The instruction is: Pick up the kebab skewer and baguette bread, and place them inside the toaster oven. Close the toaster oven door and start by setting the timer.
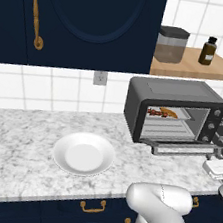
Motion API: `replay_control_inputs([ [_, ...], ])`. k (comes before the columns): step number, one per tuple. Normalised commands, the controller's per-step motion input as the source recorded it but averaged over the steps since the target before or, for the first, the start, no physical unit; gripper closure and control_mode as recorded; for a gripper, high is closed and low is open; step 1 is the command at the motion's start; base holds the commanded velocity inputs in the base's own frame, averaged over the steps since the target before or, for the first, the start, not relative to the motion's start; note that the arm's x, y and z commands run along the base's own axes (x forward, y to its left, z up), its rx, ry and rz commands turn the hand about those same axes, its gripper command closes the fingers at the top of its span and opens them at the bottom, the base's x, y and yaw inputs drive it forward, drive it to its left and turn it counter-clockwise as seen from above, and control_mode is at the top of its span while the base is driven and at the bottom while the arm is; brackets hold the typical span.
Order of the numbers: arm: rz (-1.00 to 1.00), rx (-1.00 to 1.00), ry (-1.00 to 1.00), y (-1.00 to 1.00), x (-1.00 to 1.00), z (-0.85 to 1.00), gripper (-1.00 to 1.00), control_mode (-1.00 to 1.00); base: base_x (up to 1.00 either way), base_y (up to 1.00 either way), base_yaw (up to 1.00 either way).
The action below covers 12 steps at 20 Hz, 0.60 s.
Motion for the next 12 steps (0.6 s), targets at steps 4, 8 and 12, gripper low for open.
replay_control_inputs([
  [4, 0.0, 0.0, 0.0, 0.12, 0.47, 0.01, -1.0, -1.0, 0.0, 0.0, 0.0],
  [8, 0.0, 0.0, 0.0, 0.19, 0.41, 0.0, -1.0, -1.0, 0.0, 0.0, 0.0],
  [12, 0.0, 0.0, 0.0, 0.24, 0.36, 0.0, -1.0, -1.0, 0.0, 0.0, 0.0],
])
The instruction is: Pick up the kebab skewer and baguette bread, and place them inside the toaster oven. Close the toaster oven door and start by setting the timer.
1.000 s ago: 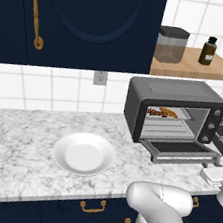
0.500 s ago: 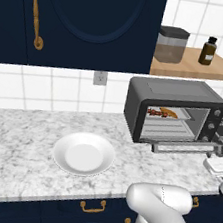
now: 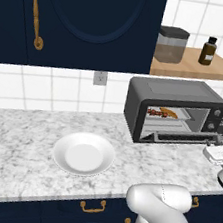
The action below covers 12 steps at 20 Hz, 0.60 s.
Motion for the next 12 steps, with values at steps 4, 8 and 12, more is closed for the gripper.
replay_control_inputs([
  [4, 0.0, 0.0, 0.0, 0.26, 0.3, 0.0, -1.0, -1.0, 0.0, 0.0, 0.0],
  [8, 0.0, 0.0, 0.0, 0.23, 0.3, -0.02, -1.0, -1.0, 0.0, 0.0, 0.0],
  [12, 0.0, 0.0, 0.0, 0.23, 0.31, -0.04, -1.0, -1.0, 0.0, 0.0, 0.0],
])
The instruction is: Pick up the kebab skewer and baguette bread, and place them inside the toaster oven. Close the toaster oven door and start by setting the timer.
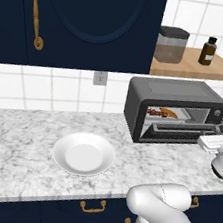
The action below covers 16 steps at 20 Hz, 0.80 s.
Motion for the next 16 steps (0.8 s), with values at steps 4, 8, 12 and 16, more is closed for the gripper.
replay_control_inputs([
  [4, 0.0, 0.0, 0.0, 0.22, 0.35, -0.13, -1.0, -1.0, 0.0, 0.0, 0.0],
  [8, 0.0, 0.0, 0.0, 0.26, 0.42, -0.18, -1.0, -1.0, 0.0, 0.0, 0.0],
  [12, 0.0, -0.01, 0.0, 0.31, 0.42, -0.22, -1.0, -1.0, 0.0, 0.0, 0.0],
  [16, 0.0, -0.01, 0.0, 0.3, 0.34, -0.28, -1.0, -1.0, 0.0, 0.0, 0.0],
])
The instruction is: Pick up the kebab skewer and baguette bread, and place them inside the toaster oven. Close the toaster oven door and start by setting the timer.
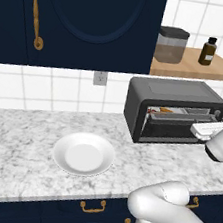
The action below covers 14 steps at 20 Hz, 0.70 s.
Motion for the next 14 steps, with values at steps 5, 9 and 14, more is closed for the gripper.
replay_control_inputs([
  [5, 0.0, 0.0, 0.0, 0.28, 0.26, -0.32, -1.0, -1.0, 0.0, 0.0, 0.0],
  [9, 0.0, -0.02, 0.0, 0.35, 0.3, -0.41, -1.0, -1.0, 0.0, 0.0, 0.0],
  [14, 0.0, -0.03, 0.01, 0.41, 0.23, -0.5, -1.0, -1.0, 0.0, 0.0, 0.0],
])
